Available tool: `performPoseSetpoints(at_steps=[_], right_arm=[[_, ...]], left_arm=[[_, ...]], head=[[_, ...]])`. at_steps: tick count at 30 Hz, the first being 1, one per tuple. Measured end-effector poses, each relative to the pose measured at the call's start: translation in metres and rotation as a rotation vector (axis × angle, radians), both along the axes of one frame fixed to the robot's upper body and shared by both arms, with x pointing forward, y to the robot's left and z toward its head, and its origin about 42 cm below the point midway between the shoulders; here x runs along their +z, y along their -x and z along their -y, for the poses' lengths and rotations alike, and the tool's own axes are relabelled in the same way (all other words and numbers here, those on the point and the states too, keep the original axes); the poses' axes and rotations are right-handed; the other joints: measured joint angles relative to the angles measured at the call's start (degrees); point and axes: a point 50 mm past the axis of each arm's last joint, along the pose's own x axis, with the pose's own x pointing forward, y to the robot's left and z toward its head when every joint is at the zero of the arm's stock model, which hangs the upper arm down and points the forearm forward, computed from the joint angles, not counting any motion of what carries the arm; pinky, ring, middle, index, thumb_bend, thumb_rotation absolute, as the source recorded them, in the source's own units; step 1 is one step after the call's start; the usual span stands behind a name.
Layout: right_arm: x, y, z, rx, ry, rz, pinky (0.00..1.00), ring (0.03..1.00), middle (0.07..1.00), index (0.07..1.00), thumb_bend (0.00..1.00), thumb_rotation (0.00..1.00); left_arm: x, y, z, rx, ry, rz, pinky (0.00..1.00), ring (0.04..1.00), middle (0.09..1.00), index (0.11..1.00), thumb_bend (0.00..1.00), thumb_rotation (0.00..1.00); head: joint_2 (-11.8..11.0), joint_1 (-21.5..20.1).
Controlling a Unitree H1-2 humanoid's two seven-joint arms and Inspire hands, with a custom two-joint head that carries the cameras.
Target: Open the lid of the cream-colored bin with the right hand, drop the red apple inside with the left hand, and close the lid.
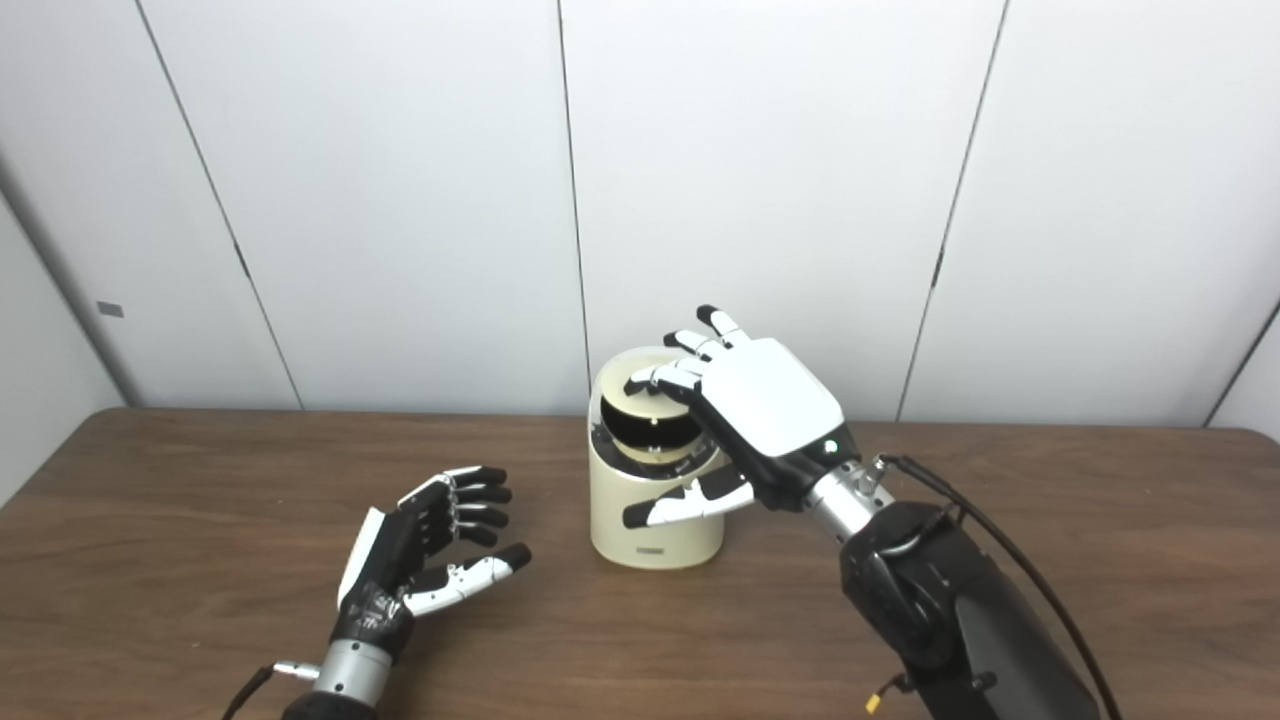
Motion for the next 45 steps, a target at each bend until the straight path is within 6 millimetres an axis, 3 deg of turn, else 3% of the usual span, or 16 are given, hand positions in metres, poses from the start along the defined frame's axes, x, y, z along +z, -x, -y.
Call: performPoseSetpoints(at_steps=[10,26,45], right_arm=[[-0.017,0.007,0.003,-0.010,0.005,-0.040,0.99,0.881,0.710,0.734,0.68,0.71],[-0.023,0.011,0.002,-0.006,0.014,-0.048,0.94,0.869,0.703,0.731,0.69,0.68],[-0.023,0.011,-0.001,-0.005,0.045,-0.080,0.98,0.914,0.730,0.751,0.70,0.64]], left_arm=[[0.001,0.000,-0.001,0.001,0.000,0.003,0.57,0.631,0.687,0.718,0.79,0.16],[0.003,0.001,-0.002,0.001,-0.001,0.004,0.57,0.636,0.691,0.719,0.78,0.14],[0.006,0.004,-0.002,0.004,-0.001,0.009,0.57,0.633,0.691,0.721,0.78,0.14]], head=[[0.70,0.00],[1.32,0.00],[2.46,0.79]])
